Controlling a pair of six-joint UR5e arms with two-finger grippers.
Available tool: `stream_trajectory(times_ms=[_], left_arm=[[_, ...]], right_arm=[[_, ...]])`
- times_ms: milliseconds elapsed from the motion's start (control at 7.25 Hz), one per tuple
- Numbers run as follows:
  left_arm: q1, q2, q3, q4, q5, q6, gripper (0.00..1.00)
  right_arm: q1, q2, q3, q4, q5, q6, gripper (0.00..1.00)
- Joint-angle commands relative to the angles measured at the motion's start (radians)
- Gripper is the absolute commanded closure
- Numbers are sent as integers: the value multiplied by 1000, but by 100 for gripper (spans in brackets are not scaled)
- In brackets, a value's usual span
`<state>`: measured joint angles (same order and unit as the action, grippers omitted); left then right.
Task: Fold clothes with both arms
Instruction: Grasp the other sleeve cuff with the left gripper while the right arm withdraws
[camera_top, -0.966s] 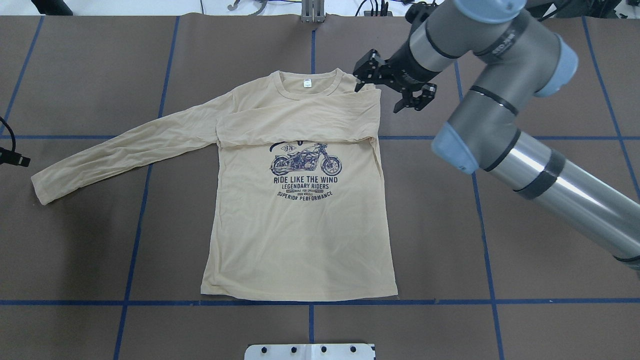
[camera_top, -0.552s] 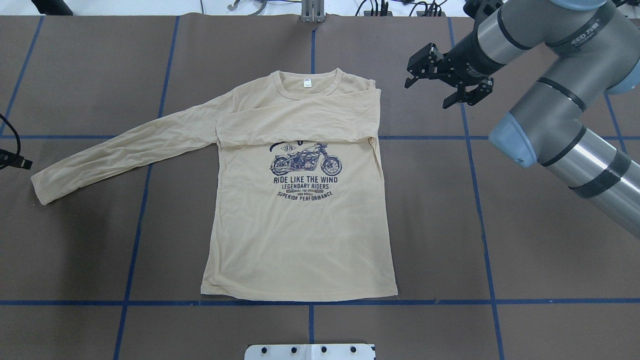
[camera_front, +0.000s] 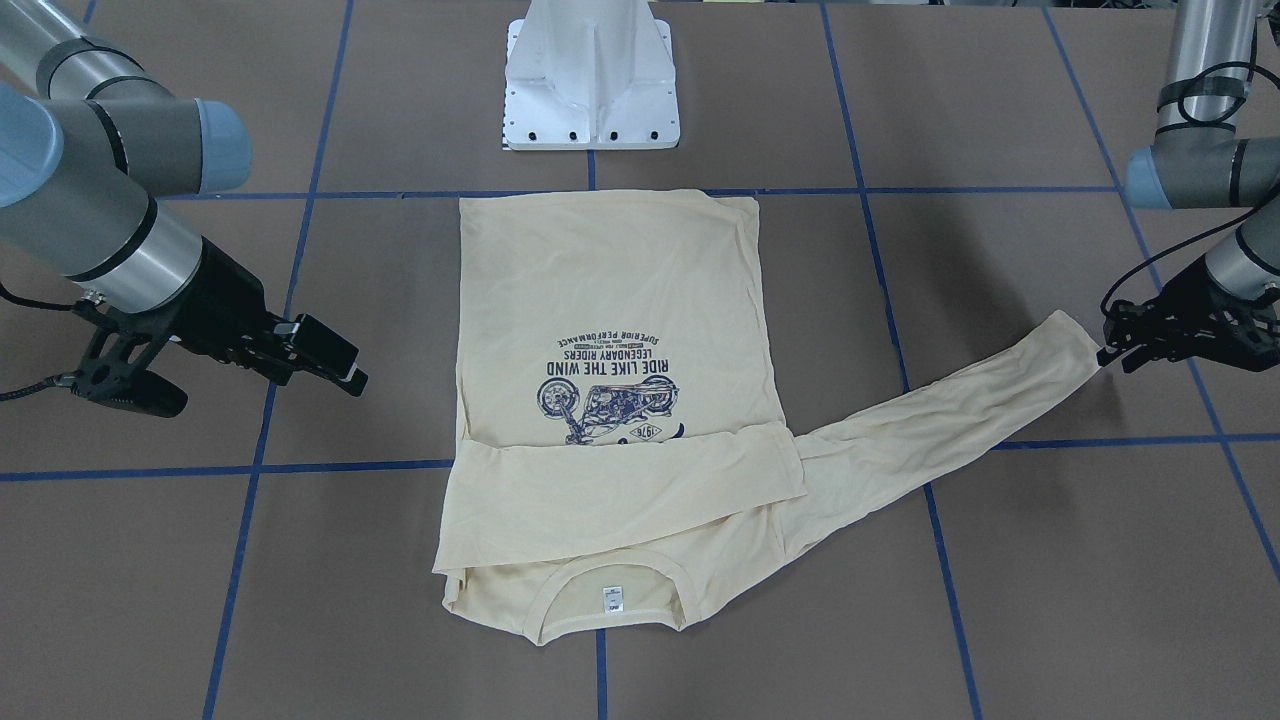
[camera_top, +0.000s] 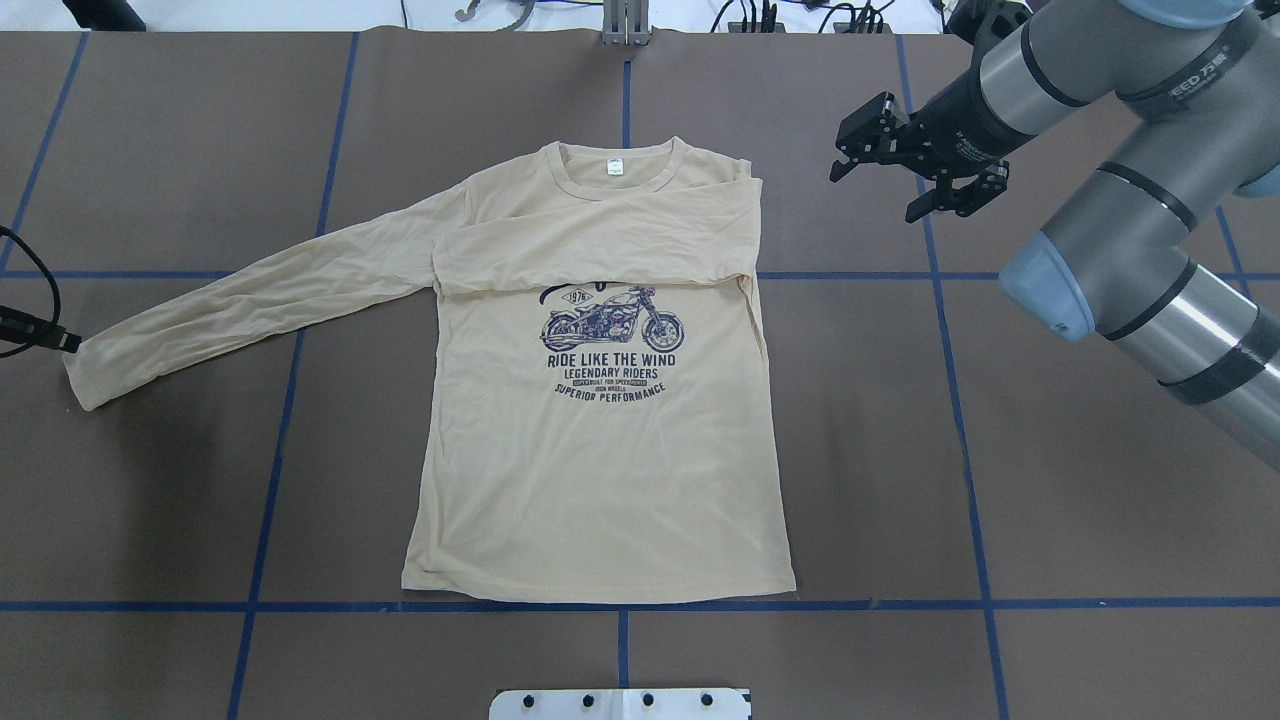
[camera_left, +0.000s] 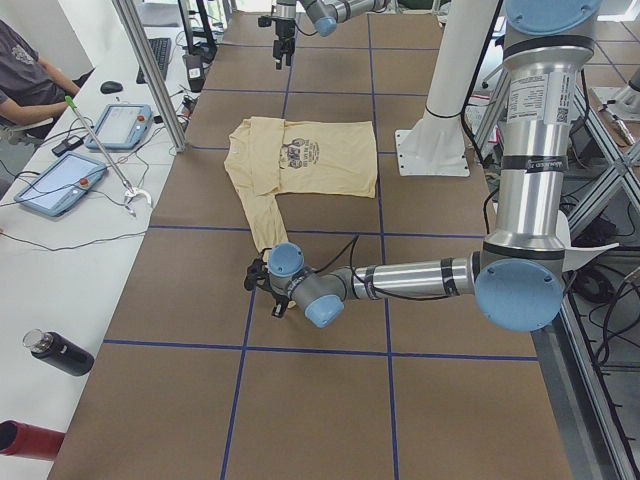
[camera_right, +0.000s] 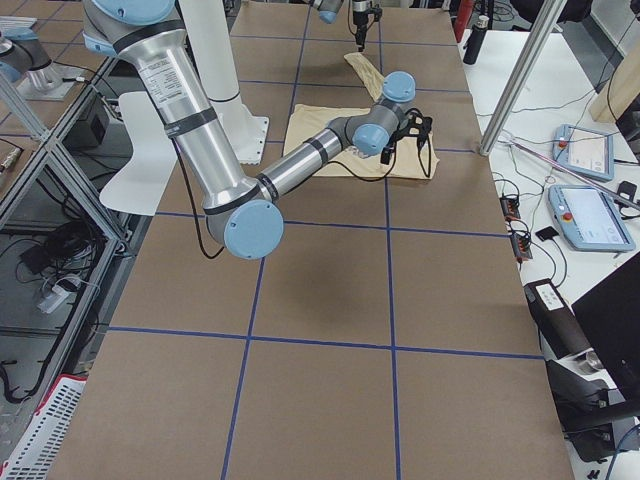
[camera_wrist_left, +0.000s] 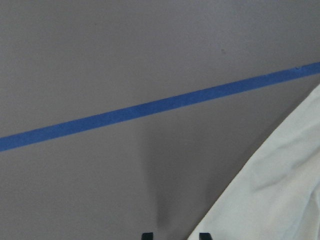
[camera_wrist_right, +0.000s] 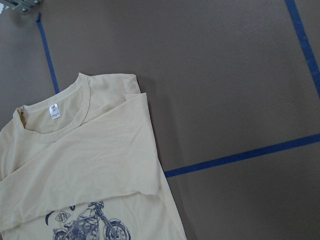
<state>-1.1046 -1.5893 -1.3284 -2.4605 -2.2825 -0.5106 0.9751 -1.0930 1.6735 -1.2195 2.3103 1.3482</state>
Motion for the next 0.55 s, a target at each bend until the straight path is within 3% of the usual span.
stream_trajectory(times_ms=[0,414], left_arm=[[6,0,6,2,0,1,58],[6,0,9,6,-49,1,59]], right_arm=[[-1,1,0,0,-2,-1,1],[-3,1,0,2,-2,0,1]])
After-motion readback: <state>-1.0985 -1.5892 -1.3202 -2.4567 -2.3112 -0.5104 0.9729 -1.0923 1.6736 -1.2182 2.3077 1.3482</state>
